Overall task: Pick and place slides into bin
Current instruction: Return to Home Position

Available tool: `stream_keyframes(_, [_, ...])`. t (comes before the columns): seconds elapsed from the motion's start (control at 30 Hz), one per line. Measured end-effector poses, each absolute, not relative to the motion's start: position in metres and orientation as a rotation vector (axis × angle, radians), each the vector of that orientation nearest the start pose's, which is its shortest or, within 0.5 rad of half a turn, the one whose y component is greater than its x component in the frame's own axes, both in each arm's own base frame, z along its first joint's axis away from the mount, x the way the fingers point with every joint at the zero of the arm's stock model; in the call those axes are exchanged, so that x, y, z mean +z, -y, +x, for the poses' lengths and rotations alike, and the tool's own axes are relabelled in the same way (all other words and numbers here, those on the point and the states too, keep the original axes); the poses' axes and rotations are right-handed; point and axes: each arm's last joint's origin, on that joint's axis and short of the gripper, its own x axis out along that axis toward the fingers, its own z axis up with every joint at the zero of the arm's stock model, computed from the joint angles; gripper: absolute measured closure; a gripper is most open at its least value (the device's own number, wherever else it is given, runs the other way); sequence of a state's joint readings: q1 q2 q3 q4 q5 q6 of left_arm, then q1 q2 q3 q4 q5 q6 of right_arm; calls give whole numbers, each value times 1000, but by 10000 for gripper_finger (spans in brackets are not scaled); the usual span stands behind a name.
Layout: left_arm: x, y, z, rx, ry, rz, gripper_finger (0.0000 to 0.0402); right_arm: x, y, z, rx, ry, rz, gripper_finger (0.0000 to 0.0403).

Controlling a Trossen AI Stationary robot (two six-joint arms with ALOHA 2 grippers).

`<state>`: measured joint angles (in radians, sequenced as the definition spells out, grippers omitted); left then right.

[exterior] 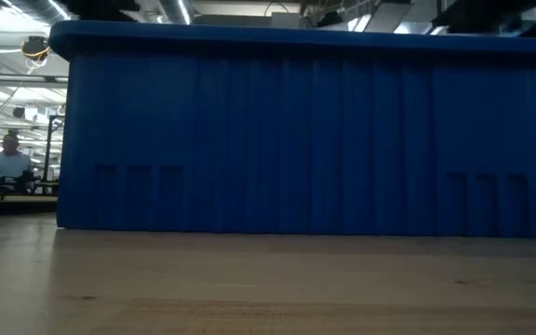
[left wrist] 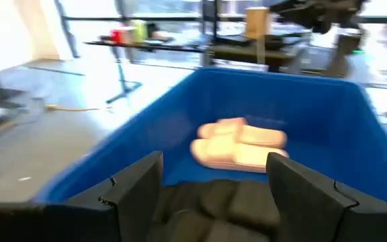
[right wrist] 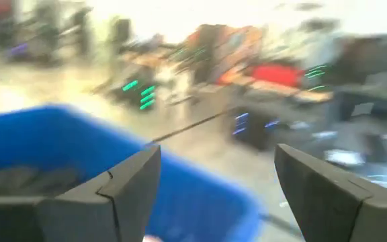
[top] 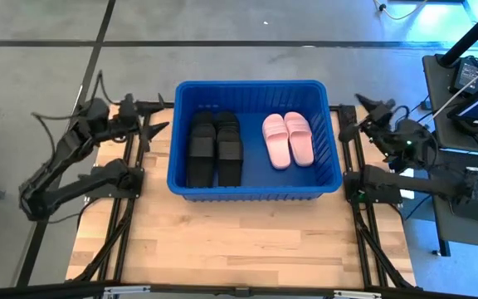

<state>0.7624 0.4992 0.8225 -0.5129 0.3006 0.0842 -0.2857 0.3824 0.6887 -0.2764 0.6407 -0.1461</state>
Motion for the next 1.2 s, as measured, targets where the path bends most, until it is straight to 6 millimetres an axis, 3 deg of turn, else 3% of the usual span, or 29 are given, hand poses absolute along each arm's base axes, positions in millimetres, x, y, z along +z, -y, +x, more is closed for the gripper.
stream_keyframes(0.13, [328, -54, 62, 559, -179, -1, 141, 322, 42, 59, -1084, 30, -168, 114])
stream_keyframes(0.37, [301, -43, 44, 690, -113, 57, 141, 290, 42, 47, -1158, 60, -162, 114])
stream_keyframes(0.63, [271, -30, 29, 793, -24, 55, 141, 272, 40, 32, -1285, 147, -127, 114])
stream_keyframes(0.93, [255, -38, 36, 769, -40, 3, 141, 260, 44, 36, -1300, 81, -137, 114])
stream_keyframes(1.2, [241, -46, 43, 781, -23, -10, 141, 231, 52, 48, -1315, 47, -91, 114])
